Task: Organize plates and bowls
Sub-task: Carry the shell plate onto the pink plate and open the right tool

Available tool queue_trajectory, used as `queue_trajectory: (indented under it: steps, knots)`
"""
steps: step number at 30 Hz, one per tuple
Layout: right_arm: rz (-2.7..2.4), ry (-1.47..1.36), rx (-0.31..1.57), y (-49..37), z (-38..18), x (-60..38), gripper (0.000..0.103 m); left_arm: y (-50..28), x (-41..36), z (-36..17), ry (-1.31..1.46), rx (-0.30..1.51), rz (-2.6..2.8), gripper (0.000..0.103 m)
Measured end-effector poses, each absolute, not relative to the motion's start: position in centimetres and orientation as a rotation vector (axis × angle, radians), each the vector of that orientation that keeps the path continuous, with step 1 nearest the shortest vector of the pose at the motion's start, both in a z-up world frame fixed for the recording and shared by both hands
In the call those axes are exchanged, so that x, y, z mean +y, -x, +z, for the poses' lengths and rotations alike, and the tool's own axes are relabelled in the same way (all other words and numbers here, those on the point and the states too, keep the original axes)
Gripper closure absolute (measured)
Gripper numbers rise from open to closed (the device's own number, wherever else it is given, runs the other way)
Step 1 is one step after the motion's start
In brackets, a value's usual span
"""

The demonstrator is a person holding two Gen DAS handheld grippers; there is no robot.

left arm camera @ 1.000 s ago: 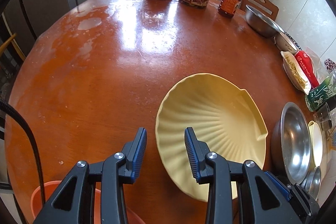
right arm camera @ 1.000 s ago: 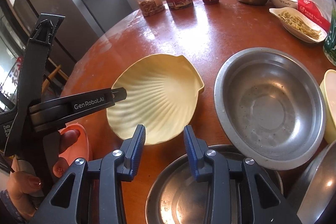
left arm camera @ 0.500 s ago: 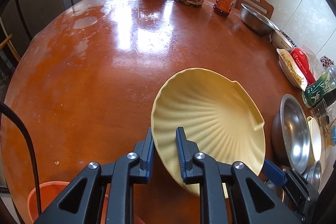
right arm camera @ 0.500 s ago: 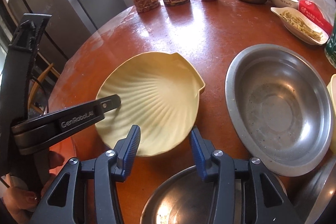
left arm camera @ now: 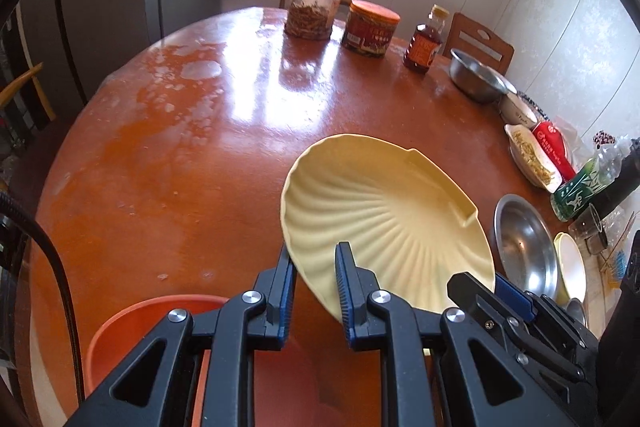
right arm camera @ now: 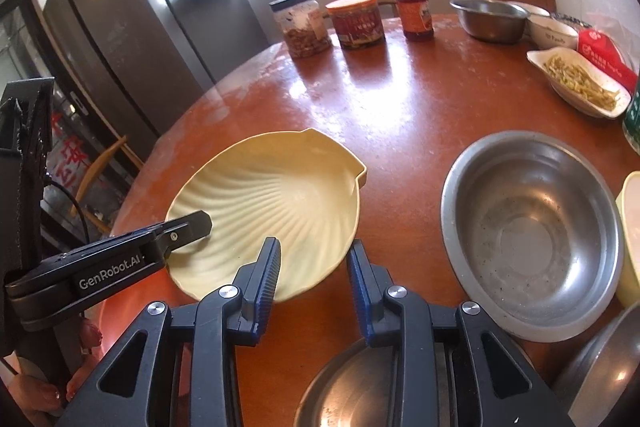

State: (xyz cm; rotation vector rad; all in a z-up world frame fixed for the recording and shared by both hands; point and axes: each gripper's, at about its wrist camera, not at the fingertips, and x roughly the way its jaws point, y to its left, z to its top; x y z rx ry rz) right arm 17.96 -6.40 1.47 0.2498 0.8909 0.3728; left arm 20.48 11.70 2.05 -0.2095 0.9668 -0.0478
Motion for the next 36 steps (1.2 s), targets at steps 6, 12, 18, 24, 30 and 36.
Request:
queue_trajectory:
  steps: [6, 12, 18, 24, 30, 36]
  knots:
    - [0.452, -0.22, 0.85, -16.3, 3.3, -4.3, 0.068, -16.9, 13.9, 4.0, 0.21, 0.907, 0.008, 0.083]
    - [0.519, -0.174, 0.826, -14.4, 4.3, -1.7, 0.068, -13.1, 16.2, 4.5, 0.217, 0.876, 0.066, 0.083]
    - [0.578, -0.126, 0.835, -12.8, 4.0, 0.7, 0.068, -9.8, 17.7, 3.6, 0.239, 0.877, 0.114, 0.082]
    - [0.629, -0.068, 0.881, -11.7, 2.4, 3.0, 0.068, -7.7, 19.1, 1.8, 0.254, 0.905, 0.155, 0.082]
    - [0.651, -0.014, 0.925, -11.3, 0.7, 4.8, 0.068, -6.5, 19.6, 0.4, 0.242, 0.937, 0.182, 0.082]
    - [0.658, 0.026, 0.926, -11.3, 0.3, 5.7, 0.068, -5.9, 19.6, 0.1, 0.242, 0.949, 0.189, 0.081]
